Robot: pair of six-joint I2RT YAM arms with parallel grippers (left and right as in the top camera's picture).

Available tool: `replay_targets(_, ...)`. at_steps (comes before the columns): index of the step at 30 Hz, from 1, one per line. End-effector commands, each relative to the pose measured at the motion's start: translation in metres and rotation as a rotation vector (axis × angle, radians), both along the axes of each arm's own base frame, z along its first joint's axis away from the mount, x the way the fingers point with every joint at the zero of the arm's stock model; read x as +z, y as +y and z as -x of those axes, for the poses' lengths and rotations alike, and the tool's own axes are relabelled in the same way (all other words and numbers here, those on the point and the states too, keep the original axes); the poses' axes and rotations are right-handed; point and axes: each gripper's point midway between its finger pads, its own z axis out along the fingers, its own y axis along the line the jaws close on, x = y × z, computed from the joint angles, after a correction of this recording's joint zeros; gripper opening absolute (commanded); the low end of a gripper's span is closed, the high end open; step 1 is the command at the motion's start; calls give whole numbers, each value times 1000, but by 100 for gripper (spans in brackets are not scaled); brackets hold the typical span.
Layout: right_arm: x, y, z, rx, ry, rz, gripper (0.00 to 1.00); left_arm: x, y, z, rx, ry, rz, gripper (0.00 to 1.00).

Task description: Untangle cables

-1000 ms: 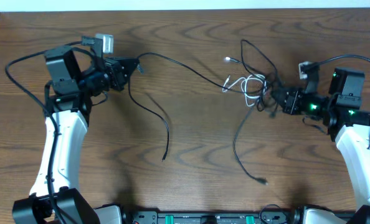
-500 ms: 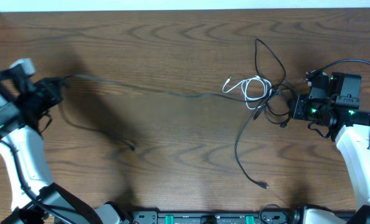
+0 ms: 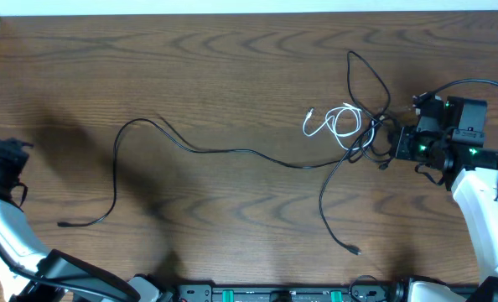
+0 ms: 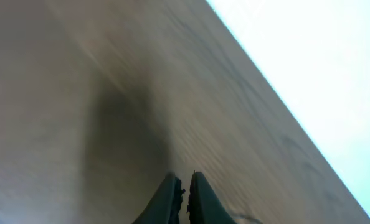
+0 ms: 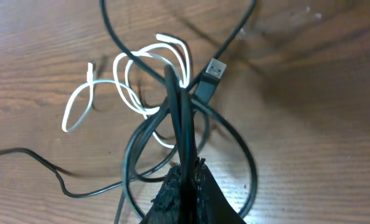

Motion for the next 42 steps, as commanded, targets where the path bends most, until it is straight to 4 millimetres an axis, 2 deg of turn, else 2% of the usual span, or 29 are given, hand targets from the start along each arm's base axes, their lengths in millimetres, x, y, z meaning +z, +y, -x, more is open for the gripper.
replay_targets(1, 11, 4, -4, 28, -43, -18, 1, 23, -65, -26, -358, -160, 16, 8)
replay_targets(3, 11, 4, -4, 28, -42, -18, 1, 28, -91, -32, -478, -199, 14, 8)
replay_targets(4, 11, 4, -4, 28, -42, -18, 1, 28, -113, -37, -563, -210, 21, 23)
replay_targets(6, 11, 4, -4, 28, -42, -18, 1, 24, -137, -41, -642, -199, 22, 46)
replay_targets(8, 11, 4, -4, 28, -40, -18, 1, 17, -170, -44, -768, -184, -18, 61)
replay_targets(12, 11, 5, -4, 30, -41, -21, 1, -2, -251, -46, -1079, -138, -154, 72)
replay_targets(13, 11, 5, -4, 31, -41, -22, 1, -6, -262, -47, -1112, -115, -181, 74)
replay_targets(15, 11, 6, -4, 32, -41, -24, 1, -27, -296, -50, -1201, 5, -299, 88)
replay_targets(16, 11, 6, -4, 32, -41, -24, 1, -37, -311, -50, -1241, 58, -365, 91)
replay_targets(19, 11, 6, -4, 32, -41, -24, 1, -58, -345, -49, -1319, 186, -541, 92)
replay_targets(21, 11, 6, -4, 32, -41, -24, 1, -68, -375, -45, -1402, 224, -649, 92)
replay_targets(24, 11, 6, -4, 32, -41, -24, 1, -80, -421, -35, -1569, 187, -755, 92)
replay_targets(28, 12, 7, -3, 39, -42, -33, 1, -93, -475, -30, -1695, 100, -808, 92)
replay_targets(35, 12, 9, -3, 43, -43, -40, 1, -112, -527, -13, -1817, 37, -833, 93)
replay_targets(40, 12, 9, -3, 45, -44, -42, 1, -117, -538, 5, -1871, 57, -806, 93)
replay_targets(42, 12, 9, -3, 45, -43, -43, 1, -115, -542, 5, -1873, 38, -813, 93)
